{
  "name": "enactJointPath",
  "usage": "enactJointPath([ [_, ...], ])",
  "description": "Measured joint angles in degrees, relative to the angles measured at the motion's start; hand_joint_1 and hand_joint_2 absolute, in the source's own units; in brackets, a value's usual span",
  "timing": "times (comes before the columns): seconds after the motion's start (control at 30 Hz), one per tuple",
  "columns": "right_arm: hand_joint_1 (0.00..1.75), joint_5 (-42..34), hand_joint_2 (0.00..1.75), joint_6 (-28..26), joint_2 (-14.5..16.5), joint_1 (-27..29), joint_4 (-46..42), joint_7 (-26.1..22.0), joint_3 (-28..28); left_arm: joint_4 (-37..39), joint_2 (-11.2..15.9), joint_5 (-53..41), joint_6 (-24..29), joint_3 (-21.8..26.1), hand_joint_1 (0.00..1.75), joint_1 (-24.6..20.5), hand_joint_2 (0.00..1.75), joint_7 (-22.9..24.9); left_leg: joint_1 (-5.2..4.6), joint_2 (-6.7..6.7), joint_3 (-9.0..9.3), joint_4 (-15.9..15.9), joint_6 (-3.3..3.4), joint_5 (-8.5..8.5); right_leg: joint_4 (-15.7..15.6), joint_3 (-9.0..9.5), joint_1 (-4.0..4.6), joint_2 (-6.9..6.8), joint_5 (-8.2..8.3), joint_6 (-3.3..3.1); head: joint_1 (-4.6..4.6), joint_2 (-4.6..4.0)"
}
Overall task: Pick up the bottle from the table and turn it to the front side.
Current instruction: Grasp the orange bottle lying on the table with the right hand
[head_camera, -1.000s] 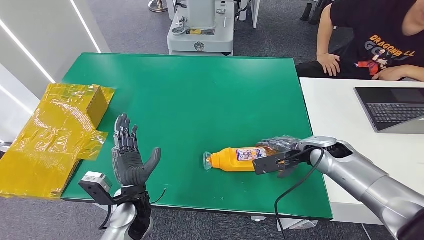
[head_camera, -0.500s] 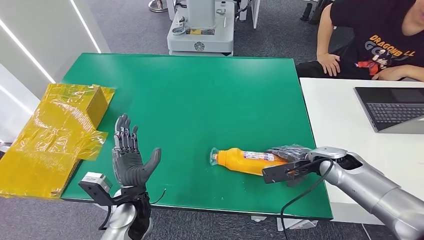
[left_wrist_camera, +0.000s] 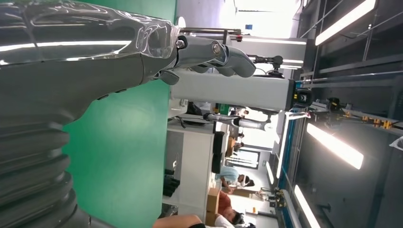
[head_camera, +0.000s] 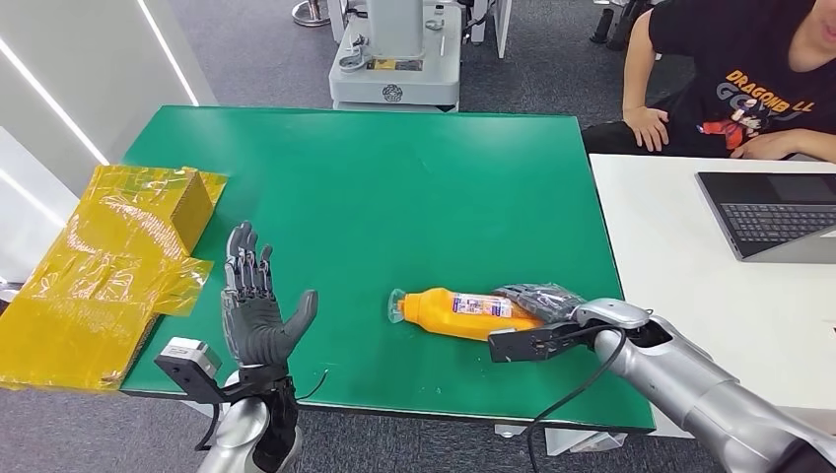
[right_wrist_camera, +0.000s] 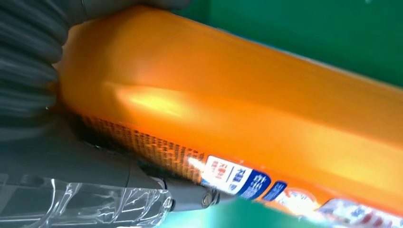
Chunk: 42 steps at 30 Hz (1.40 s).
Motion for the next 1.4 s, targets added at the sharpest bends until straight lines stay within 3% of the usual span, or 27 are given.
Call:
enactJointPath([
  [0.07, 1.74, 0.8, 1.75, -1.0, 0.7, 0.2, 0.5, -0.7, -0.6, 0.0, 0.0, -0.1, 0.0, 0.0, 0.00, 0.0, 1.75, 0.0, 0.00, 0.00, 0.01, 0.0, 0.00, 0.00, 0.0, 0.01, 0.00, 0.00, 0.00, 0.00, 0.00, 0.00],
  [0.37, 1.75, 3.3, 1.75, -7.2, 2.5, 2.8, 1.3, -2.3, -3.6, 0.0, 0.0, -0.7, 0.1, 0.0, 0.00, 0.2, 1.75, -0.1, 0.00, -0.03, 0.00, 0.0, 0.00, 0.00, 0.0, 0.01, 0.00, -0.02, 0.01, 0.00, -0.01, 0.00],
  [0.67, 1.75, 6.4, 1.75, -21.7, 5.7, 10.5, -1.1, 0.4, -12.3, 0.0, -0.6, -1.8, 0.6, 0.1, 0.00, 1.2, 1.75, -0.1, 0.00, -0.11, -0.12, 0.0, 0.00, 0.00, 0.0, -0.06, 0.00, -0.10, -0.01, 0.01, -0.01, 0.00],
  [0.83, 1.75, 6.8, 1.75, -33.1, 9.0, 14.8, -5.4, 3.8, -19.9, 0.0, -0.9, -2.0, 1.1, 0.1, 0.00, 1.3, 1.75, 0.0, 0.00, -0.12, -0.15, 0.0, 0.00, 0.00, 0.0, -0.10, 0.00, -0.11, -0.02, 0.01, -0.01, 0.00],
  [0.93, 1.75, 6.6, 1.75, -37.2, 10.4, 16.6, -8.1, 4.3, -23.6, 0.0, -1.0, -1.9, 1.3, 0.1, 0.00, 1.3, 1.75, 0.1, 0.00, -0.11, -0.15, 0.0, 0.00, 0.00, 0.0, -0.12, 0.00, -0.10, -0.02, 0.01, -0.01, 0.00],
  [1.17, 1.75, 4.6, 1.75, -43.3, 12.4, 19.5, -11.3, 1.8, -29.0, 0.0, -1.0, -1.3, 1.5, 0.1, 0.00, 1.3, 1.75, 0.1, -0.01, -0.10, -0.16, 0.0, 0.00, 0.00, 0.0, -0.12, 0.00, -0.09, -0.02, 0.01, -0.01, 0.00],
  [1.4, 1.75, 1.0, 1.75, -54.0, 15.4, 24.1, -13.0, -8.6, -31.6, 0.3, -1.0, 0.2, 1.0, -0.3, 0.00, 0.9, 1.75, 0.0, 0.00, -0.10, -0.16, 0.0, 0.00, -0.01, 0.0, -0.16, 0.00, -0.09, -0.03, 0.02, -0.01, 0.00],
])
